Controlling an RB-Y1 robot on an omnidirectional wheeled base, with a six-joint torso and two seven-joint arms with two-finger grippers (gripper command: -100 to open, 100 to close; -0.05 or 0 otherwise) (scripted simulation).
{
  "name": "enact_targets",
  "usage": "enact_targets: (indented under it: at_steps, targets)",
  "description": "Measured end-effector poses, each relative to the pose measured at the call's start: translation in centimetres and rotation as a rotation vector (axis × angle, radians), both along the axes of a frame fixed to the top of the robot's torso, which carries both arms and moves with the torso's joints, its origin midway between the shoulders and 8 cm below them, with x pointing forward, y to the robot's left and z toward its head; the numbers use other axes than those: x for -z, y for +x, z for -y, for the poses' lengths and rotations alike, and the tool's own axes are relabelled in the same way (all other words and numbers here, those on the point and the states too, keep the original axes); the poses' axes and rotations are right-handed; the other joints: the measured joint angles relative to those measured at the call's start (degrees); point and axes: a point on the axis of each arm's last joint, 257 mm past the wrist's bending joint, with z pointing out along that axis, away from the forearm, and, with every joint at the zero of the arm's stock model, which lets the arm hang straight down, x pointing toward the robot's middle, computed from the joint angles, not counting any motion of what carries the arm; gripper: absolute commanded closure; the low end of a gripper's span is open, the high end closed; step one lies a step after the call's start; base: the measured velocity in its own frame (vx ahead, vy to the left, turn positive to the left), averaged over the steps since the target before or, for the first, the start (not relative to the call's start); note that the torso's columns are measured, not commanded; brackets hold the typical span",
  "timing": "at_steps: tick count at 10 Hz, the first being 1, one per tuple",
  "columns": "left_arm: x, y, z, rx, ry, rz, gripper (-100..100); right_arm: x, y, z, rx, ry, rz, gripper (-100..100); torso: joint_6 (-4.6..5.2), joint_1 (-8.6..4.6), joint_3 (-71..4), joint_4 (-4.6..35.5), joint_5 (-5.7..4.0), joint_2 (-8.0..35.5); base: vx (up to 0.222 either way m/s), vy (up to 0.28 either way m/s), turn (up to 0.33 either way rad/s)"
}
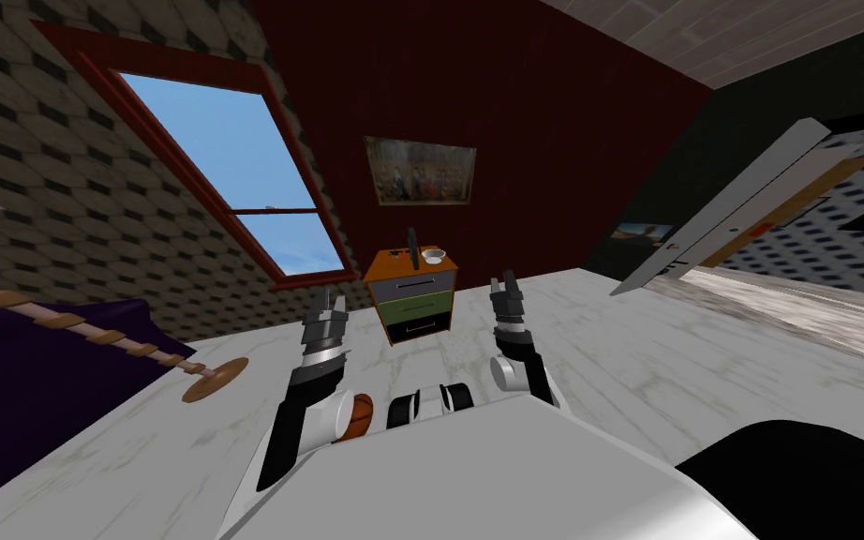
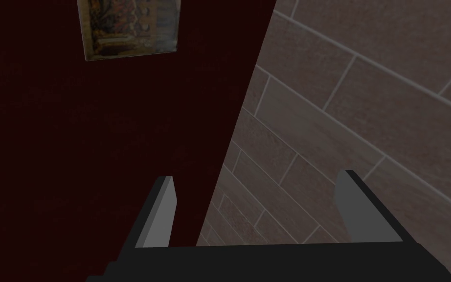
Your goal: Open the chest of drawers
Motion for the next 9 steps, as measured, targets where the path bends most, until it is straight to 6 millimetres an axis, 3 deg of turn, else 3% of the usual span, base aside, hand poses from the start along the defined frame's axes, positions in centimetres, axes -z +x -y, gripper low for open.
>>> enact_targets:
  at_steps: [1, 3, 9]
  targets:
    - [0.0, 0.0, 0.0, 0.0, 0.0, 0.0, -100, 0.0, 0.0, 0.0, 0.0, 0.0, 0.0, 0, 0.0, 0.0, -8.5, 4.2, 0.0, 4.2, 0.021, -0.001, 0.0]
    - [0.6, 0.2, 0.3, 0.018, 0.036, -0.011, -100, 0.0, 0.0, 0.0, 0.0, 0.0, -0.001, 0, 0.0, -0.01, -13.6, 6.7, 0.0, 6.6, 0.048, -0.011, -0.001]
    - [3.8, 0.3, 0.3, 0.052, 0.111, -0.03, -100, 0.0, 0.0, 0.0, 0.0, 0.0, -0.001, 0, 0.0, -0.02, -13.9, 6.9, -0.01, 6.9, 0.093, -0.023, -0.001]
